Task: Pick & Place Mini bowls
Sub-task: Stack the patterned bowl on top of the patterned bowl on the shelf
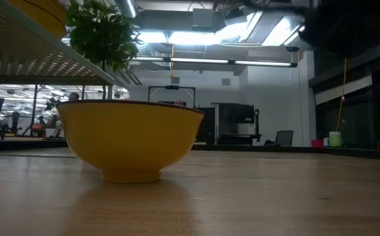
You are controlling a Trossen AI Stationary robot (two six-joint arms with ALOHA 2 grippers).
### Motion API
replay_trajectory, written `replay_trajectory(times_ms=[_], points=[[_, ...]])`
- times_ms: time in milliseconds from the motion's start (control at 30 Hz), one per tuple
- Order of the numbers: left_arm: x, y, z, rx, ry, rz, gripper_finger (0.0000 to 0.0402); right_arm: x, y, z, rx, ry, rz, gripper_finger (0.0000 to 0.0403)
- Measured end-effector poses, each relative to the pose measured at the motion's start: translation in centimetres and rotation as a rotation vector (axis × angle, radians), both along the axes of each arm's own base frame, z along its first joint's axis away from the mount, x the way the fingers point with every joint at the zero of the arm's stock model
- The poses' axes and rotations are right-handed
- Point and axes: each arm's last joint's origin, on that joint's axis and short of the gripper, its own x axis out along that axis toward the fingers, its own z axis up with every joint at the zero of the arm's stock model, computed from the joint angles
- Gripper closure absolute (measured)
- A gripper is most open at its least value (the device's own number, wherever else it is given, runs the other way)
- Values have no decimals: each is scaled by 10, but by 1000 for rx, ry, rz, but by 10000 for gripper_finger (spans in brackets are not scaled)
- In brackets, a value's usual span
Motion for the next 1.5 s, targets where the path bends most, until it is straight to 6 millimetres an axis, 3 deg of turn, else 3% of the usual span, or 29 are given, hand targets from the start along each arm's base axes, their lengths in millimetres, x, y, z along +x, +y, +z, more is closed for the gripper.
replay_trajectory(times_ms=[233,700,867,1200,1500], points=[[0,0,0,0,0,0,297,-5,-4,-12,-118,96,-21,148],[0,0,0,7,-1,-7,296,1,-4,-35,-226,126,-21,154],[0,0,0,7,-1,-7,297,2,-2,-44,-235,146,-19,203],[0,0,0,7,-1,-7,299,1,-2,-43,-217,166,2,377],[-2,1,1,-6,-3,-9,302,6,-1,-30,-212,67,39,390]])
